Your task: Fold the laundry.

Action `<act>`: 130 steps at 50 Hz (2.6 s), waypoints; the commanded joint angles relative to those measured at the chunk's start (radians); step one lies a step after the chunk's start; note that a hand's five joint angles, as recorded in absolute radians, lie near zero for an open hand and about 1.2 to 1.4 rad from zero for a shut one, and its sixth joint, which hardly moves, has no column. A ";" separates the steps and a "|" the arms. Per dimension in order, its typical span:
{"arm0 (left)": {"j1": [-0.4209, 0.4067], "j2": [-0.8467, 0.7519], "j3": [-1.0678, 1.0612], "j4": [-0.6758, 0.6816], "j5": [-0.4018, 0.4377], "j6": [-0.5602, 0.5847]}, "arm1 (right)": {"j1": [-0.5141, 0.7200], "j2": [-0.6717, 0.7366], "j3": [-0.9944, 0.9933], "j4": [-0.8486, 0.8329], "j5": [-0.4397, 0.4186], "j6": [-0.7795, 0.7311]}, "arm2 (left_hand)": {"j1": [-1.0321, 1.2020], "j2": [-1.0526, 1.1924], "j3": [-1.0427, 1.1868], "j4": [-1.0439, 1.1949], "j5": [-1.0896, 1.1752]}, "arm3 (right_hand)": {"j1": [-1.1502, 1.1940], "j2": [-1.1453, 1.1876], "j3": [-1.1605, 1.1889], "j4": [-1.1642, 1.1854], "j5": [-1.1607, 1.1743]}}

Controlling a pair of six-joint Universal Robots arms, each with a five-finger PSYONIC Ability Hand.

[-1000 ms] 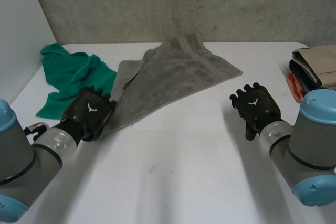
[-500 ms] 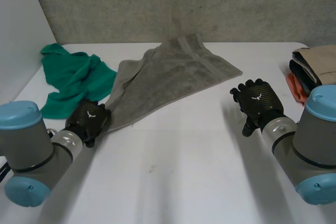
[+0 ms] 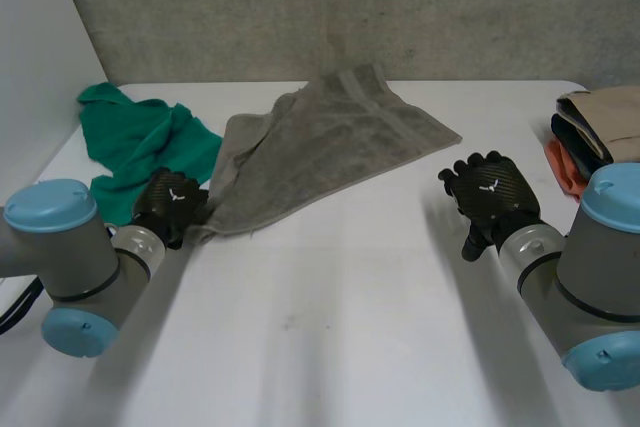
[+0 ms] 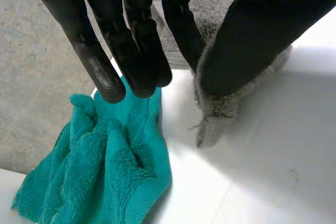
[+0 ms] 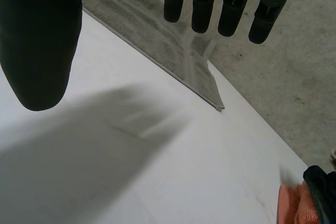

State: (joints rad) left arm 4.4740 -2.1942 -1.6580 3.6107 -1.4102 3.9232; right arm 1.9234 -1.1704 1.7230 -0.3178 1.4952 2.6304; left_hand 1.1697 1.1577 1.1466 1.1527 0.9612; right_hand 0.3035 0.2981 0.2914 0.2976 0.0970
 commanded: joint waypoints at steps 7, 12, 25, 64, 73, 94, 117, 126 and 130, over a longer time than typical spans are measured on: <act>-0.071 0.336 -0.034 -0.032 -0.061 -0.094 | -0.020 0.003 -0.104 0.060 0.031 0.031 | 0.227 0.239 0.250 0.244 0.261 | -0.060 -0.054 -0.048 -0.054 -0.028; -0.111 0.520 -0.019 -0.049 -0.059 -0.215 | -0.012 0.015 -0.203 0.158 0.039 0.181 | 0.227 0.239 0.250 0.244 0.261 | -0.113 -0.107 -0.101 -0.107 -0.081; -0.234 0.731 0.129 -0.199 -0.066 -0.298 | 0.115 0.254 -0.512 0.260 -0.007 0.626 | 0.227 0.239 0.250 0.244 0.261 | -0.129 -0.124 -0.117 -0.123 -0.097; -0.035 0.801 0.162 -0.369 -0.109 -0.286 | -0.092 -0.200 -0.618 0.460 -0.033 -0.228 | 0.227 0.239 0.250 0.244 0.261 | 1.093 1.098 1.105 1.099 1.125; 0.010 0.572 0.112 -0.374 0.029 -0.285 | -0.147 -0.160 -0.669 0.706 -0.062 -0.285 | 0.227 0.239 0.250 0.244 0.261 | 1.093 1.098 1.105 1.099 1.125; -0.064 0.027 0.914 0.285 -0.151 -0.341 | -0.103 0.144 -0.916 -0.248 0.082 -0.110 | 0.227 0.239 0.250 0.244 0.261 | 1.093 1.098 1.105 1.099 1.125; -0.056 0.189 0.078 0.238 -0.144 -0.349 | -0.066 0.262 -0.533 0.114 -0.018 -0.108 | 0.227 0.239 0.250 0.244 0.261 | 1.093 1.098 1.105 1.099 1.125; -0.055 0.266 -0.134 0.246 -0.101 -0.344 | -0.078 0.322 -0.445 0.143 -0.007 -0.093 | 0.227 0.239 0.250 0.244 0.261 | 0.839 0.845 0.851 0.845 0.871; -0.045 0.306 -0.157 0.241 -0.090 -0.343 | -0.078 0.316 -0.437 0.195 -0.007 -0.079 | 0.227 0.239 0.250 0.244 0.261 | 0.557 0.562 0.569 0.563 0.589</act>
State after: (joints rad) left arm 4.4201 -1.9386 -1.7802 3.8544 -1.5186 3.5795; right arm 1.8499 -0.8464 1.2697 -0.1724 1.4861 2.5341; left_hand 1.1696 1.2007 1.1960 1.2021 0.9862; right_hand 0.9123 0.9056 0.9111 0.9135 0.7450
